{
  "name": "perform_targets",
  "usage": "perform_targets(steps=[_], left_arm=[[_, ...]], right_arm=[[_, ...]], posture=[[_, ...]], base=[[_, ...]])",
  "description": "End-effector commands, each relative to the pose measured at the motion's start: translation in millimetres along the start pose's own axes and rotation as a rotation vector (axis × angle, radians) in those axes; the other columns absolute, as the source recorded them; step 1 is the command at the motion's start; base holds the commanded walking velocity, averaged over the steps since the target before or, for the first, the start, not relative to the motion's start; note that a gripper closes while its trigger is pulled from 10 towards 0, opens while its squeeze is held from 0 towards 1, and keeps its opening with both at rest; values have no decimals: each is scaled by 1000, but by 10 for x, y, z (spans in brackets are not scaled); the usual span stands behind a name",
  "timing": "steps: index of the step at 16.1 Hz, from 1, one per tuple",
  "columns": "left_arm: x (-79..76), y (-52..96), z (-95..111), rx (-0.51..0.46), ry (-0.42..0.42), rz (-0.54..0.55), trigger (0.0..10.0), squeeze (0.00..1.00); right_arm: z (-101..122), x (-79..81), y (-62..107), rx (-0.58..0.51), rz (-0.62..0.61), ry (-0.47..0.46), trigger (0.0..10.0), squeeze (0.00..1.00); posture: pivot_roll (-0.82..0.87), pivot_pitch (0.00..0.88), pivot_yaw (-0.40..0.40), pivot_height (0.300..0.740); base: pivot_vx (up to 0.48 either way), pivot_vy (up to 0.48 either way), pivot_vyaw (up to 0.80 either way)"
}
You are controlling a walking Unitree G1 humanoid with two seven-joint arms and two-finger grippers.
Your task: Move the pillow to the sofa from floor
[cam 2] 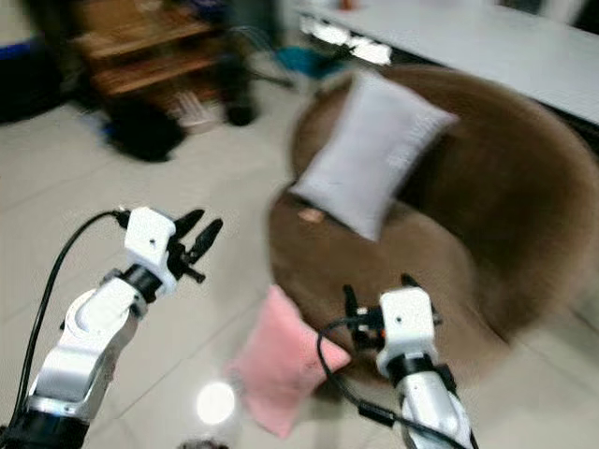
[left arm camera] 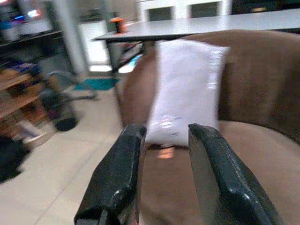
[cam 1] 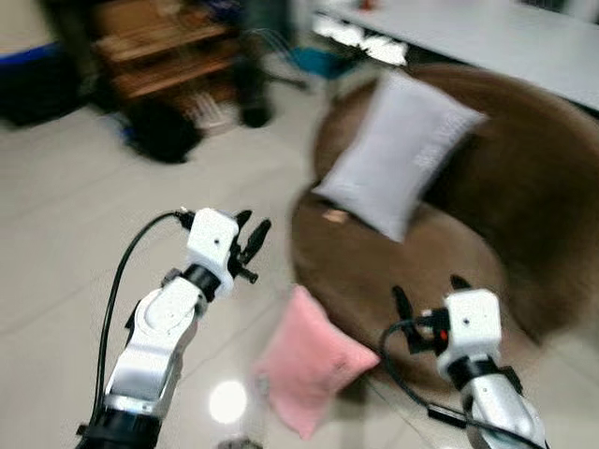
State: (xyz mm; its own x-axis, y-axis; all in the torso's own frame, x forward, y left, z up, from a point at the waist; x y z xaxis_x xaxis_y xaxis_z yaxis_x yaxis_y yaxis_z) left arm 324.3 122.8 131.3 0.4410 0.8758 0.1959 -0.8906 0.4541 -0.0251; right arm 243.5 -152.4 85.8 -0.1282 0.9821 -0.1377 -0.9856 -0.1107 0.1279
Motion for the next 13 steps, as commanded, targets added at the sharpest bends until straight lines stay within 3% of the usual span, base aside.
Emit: perform_targets(steps=[1,7,13], left_arm=[[33,13,1,-2,-3,5,10000,0],[25,13,-66,16,-3,-12,10000,0],[1,45,-108,10,10,-45,10000,0]], right_arm=[[4,-26,-2,-2,-15,-1,10000,0],[-33,-93,-9,20,-43,-30,10000,0],[-33,-82,-10,12,-22,-39,10000,0]], posture=[[-50,51,17,740],[-51,58,18,740],[-48,54,17,670]], base=[[375,0,0],[54,0,0],[0,0,0]])
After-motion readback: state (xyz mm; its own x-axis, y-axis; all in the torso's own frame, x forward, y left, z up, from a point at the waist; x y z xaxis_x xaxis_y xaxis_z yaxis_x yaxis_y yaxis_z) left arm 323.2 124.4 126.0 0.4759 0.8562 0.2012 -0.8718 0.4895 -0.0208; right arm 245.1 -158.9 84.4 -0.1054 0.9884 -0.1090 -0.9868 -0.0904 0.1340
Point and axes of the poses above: a point about 5 cm out from each wrist's last joint towards the gripper, its own y axis pointing back from the gripper into the wrist, its own z axis along the axis of the wrist's last joint, x = y × z, the point moved 5 cm from there along -y, pointing out of the wrist towards the gripper, and after that the axes turned 1 degree about -y, right-handed, at the moved point
